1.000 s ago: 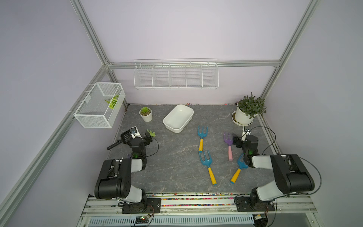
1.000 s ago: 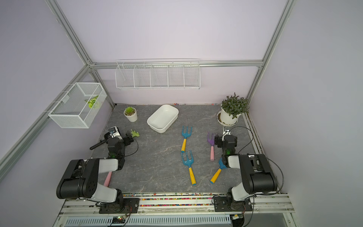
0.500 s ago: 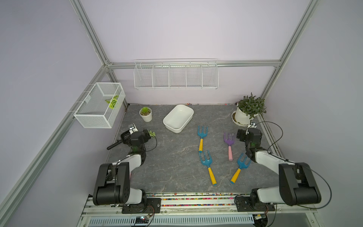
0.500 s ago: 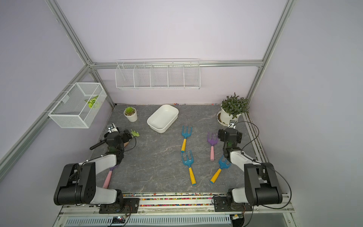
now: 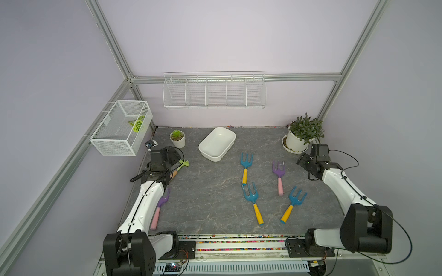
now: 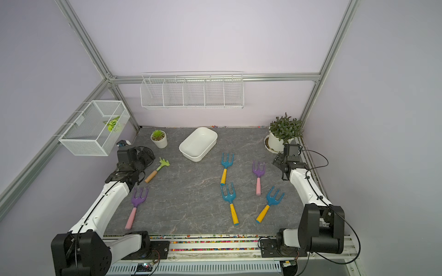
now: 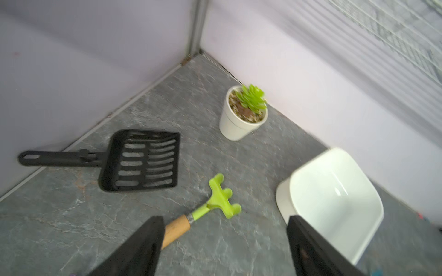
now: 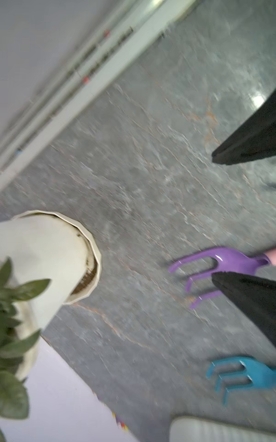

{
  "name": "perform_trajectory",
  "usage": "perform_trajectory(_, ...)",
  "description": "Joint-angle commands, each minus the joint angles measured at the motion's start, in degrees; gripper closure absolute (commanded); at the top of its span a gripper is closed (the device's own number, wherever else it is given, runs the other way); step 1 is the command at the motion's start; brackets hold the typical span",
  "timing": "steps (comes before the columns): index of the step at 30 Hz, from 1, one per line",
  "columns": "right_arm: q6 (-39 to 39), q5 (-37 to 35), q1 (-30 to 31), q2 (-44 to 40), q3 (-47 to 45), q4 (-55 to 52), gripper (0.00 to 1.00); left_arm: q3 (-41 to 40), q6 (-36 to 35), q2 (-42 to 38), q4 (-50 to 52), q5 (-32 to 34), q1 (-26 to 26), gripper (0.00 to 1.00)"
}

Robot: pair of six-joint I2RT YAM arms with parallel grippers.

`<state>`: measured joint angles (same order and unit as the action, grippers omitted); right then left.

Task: Put the rake into the storage box
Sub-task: Move the storage box to the center of the board.

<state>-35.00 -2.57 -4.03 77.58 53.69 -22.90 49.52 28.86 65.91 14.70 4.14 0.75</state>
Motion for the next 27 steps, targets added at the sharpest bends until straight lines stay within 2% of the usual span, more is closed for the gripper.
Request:
perform_trajectory(1,-1.47,13.15,0.82,-3.47,1.61,-5.04,0.3,3.93,2.06,-1.31,9.46,-14.02,0.04,0.27)
perform_trajectory(3,-1.4,15.39,2.1,-5.17,1.27,-5.42,0.3,5.73,1.92,-0.96,12.89,-18.04,0.1,0.33)
perform_trajectory(8,-0.86,19.19,6.34,-9.52,1.65,-8.27,0.33,10.95,-0.99,1.97,19.6,-22.04,2.31,0.36)
perform_trajectory(14,0.26,19.44,11.1,-11.89,4.11,-14.46,0.37,19.39,-5.53,10.49,24.97,-17.36,6.93,0.36)
perform_trajectory(18,0.73,19.18,13.18,-13.73,4.84,-15.84,0.36,24.34,-6.77,17.62,26.82,-15.05,7.4,0.42)
perform_trajectory(27,-0.49,18.51,15.65,-13.0,6.8,-16.35,0.34,36.07,-7.14,34.88,30.58,-11.63,9.51,0.41)
